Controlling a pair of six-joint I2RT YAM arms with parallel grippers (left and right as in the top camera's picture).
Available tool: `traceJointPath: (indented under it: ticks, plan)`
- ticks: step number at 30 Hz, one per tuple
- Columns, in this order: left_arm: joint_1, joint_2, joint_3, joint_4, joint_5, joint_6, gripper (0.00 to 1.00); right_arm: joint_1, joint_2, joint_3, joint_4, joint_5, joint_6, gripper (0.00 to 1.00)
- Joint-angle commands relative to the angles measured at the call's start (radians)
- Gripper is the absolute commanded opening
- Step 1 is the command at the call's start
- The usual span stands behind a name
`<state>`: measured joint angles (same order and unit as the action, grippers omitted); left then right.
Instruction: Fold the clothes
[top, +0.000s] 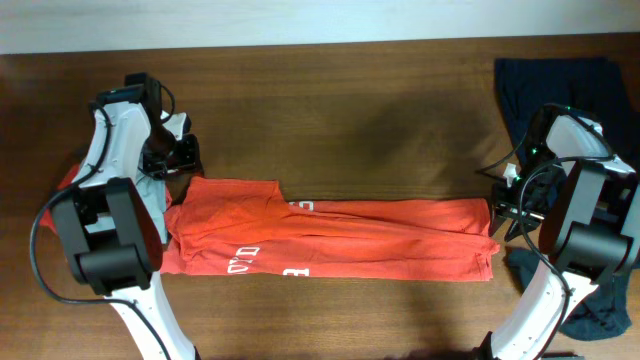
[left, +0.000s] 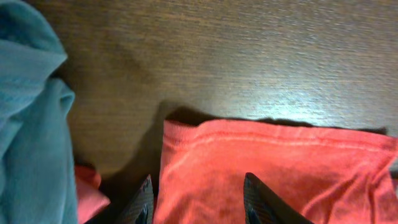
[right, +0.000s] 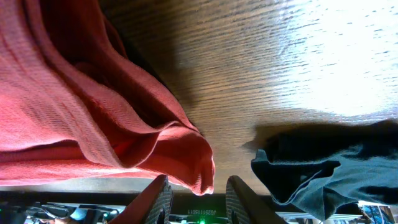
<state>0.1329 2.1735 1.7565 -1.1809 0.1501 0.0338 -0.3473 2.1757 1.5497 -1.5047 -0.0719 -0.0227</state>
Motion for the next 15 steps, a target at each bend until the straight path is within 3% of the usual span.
traceJointPath:
  ticks: [1, 5, 9, 13, 15]
  plan:
    - [-0.016, 0.066, 0.011, 0.011, 0.015, 0.028, 0.47, -0.007, -0.023, -0.008, 0.002, -0.006, 0.005, 0.35]
    - [-0.032, 0.103, 0.011, 0.021, 0.015, 0.029, 0.46, -0.007, -0.023, -0.008, 0.002, -0.006, 0.005, 0.35]
    - [-0.046, 0.129, 0.011, 0.029, 0.011, 0.028, 0.31, -0.007, -0.023, -0.008, 0.002, -0.006, 0.005, 0.35]
    - [-0.045, 0.128, 0.012, 0.024, 0.01, 0.028, 0.06, -0.007, -0.023, -0.008, 0.002, -0.006, 0.005, 0.34]
    - [-0.045, 0.128, 0.013, 0.016, 0.01, 0.028, 0.01, -0.007, -0.023, -0.008, 0.002, -0.006, 0.005, 0.35]
